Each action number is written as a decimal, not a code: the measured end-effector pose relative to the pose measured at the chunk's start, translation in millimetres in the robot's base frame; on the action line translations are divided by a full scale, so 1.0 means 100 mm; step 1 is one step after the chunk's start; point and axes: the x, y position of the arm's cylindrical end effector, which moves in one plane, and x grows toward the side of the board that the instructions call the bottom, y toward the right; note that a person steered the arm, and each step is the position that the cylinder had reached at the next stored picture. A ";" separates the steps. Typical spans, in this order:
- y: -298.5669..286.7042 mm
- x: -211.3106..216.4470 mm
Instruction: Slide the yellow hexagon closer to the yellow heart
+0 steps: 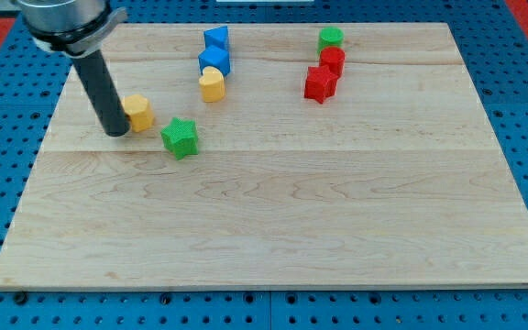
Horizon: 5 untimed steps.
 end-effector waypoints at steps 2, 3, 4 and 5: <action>-0.01 -0.11; -0.67 -0.15; -0.79 -0.28; -0.70 -0.34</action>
